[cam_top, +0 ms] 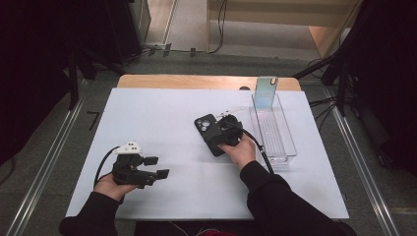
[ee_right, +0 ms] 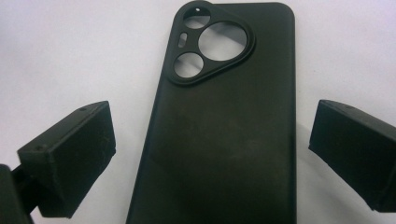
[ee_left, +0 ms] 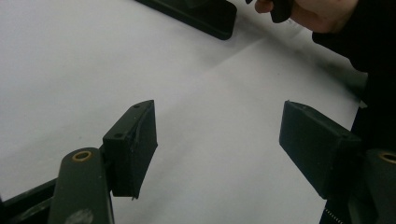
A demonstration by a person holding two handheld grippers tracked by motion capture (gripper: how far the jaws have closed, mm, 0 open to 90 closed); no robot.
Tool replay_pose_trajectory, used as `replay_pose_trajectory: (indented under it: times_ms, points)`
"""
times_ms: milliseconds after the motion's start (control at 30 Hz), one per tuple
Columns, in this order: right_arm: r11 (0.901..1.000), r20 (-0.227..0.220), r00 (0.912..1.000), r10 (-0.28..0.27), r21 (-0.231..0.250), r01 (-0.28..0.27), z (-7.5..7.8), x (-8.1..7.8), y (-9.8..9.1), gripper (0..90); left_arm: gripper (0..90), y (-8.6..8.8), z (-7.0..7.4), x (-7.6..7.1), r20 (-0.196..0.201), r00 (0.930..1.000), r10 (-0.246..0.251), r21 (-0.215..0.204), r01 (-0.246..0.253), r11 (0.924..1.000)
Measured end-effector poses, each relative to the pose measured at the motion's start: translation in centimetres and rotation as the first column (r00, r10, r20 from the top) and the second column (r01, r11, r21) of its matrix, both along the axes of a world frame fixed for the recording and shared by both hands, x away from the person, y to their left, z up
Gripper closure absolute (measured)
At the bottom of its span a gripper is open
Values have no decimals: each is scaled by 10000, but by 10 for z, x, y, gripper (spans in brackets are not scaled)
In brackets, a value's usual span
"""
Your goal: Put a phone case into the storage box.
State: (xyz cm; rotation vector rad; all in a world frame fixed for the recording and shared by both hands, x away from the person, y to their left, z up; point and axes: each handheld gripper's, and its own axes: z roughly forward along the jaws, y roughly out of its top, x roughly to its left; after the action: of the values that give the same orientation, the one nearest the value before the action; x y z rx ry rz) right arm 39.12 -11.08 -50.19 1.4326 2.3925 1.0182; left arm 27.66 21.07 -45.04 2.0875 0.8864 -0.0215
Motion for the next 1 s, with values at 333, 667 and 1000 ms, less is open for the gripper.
replay_pose_trajectory:
  times_ms: [333,667,1000]
  points:
    - [9989,107,9999,108,-466,-103,-10,-3,6,0,283,0,0,0,10,10000,-16,3,16,10000]
    - [9906,877,9960,194,-1364,-73,-14,-11,11,58,283,0,1,0,17,10000,53,-13,-53,10000]
    - [9923,1207,9925,191,-1235,-41,-17,-14,10,61,283,-1,1,0,24,10000,21,18,-21,10000]
